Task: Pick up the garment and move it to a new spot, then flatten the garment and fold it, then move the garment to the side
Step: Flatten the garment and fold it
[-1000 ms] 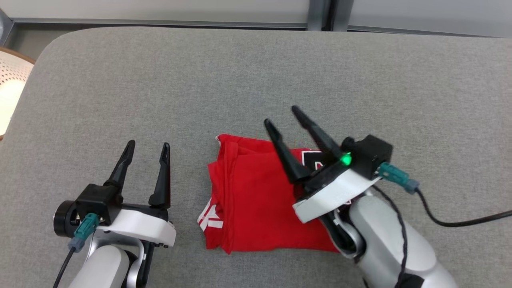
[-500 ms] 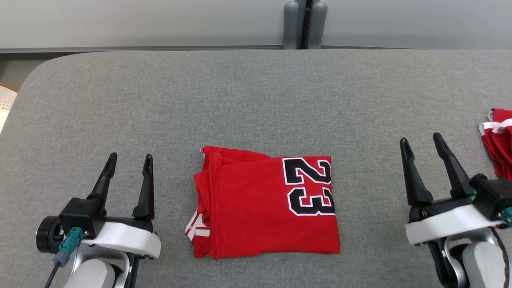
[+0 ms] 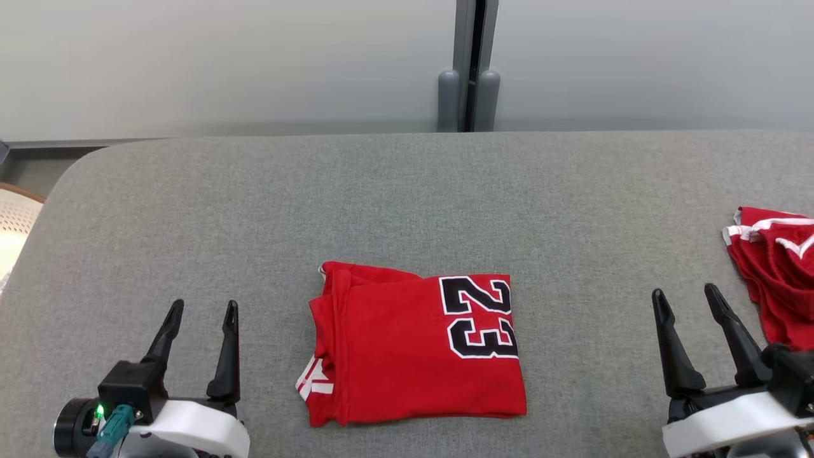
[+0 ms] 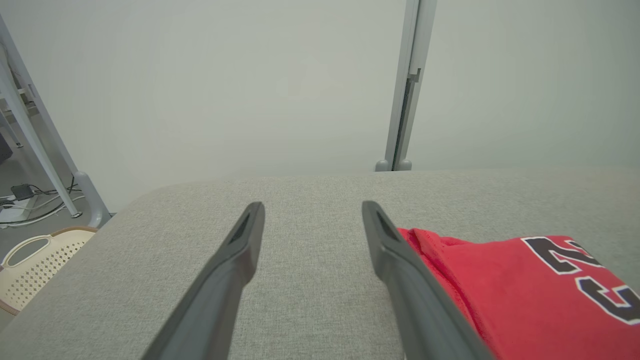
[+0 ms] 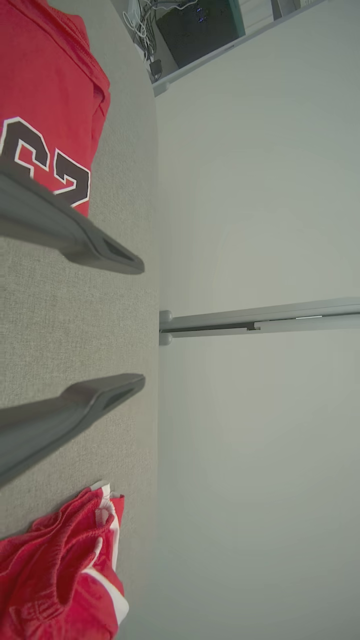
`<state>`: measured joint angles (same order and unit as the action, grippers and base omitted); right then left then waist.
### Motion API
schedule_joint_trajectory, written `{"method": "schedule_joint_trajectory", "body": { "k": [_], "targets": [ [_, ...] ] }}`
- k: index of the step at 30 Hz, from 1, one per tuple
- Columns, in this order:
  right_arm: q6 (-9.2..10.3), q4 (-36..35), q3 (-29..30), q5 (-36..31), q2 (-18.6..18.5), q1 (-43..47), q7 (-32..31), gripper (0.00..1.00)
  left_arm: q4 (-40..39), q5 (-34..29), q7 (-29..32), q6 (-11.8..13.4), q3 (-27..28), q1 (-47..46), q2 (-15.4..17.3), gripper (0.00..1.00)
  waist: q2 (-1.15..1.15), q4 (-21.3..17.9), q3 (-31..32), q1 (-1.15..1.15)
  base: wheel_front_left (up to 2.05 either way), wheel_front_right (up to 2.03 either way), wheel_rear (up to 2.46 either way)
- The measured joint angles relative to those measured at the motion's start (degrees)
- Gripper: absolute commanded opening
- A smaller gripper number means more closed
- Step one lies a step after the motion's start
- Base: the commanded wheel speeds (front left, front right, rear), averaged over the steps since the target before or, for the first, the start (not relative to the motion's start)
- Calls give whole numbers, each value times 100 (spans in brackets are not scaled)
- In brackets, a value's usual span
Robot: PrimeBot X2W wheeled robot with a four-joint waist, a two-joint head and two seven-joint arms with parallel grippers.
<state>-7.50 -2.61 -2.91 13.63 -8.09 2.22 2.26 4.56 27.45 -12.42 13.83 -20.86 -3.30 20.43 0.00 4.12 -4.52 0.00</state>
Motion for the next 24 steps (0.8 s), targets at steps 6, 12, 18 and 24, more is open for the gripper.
{"method": "schedule_joint_trajectory", "body": {
  "k": [6, 12, 18, 24],
  "targets": [
    [0, -149, 137, -19, 51, 352, -140, 100, -132, 24, 91, 124, -20, 355, 88, 100, 0, -27, 318, 0, 0, 0, 0],
    [1, -361, 261, -109, 119, 603, -296, 100, -255, 29, 180, 188, -47, 545, 172, 100, 0, -61, 540, 0, 0, 0, 0],
    [1, -474, 343, -119, 164, 673, -353, 100, -361, 41, 182, 223, -47, 557, 181, 100, 0, -75, 553, 0, 0, 0, 0],
    [1, -531, 377, -120, 198, 678, -414, 100, -380, 31, 215, 276, -67, 564, 193, 100, 0, -62, 537, 0, 0, 0, 0]
  ]
}}
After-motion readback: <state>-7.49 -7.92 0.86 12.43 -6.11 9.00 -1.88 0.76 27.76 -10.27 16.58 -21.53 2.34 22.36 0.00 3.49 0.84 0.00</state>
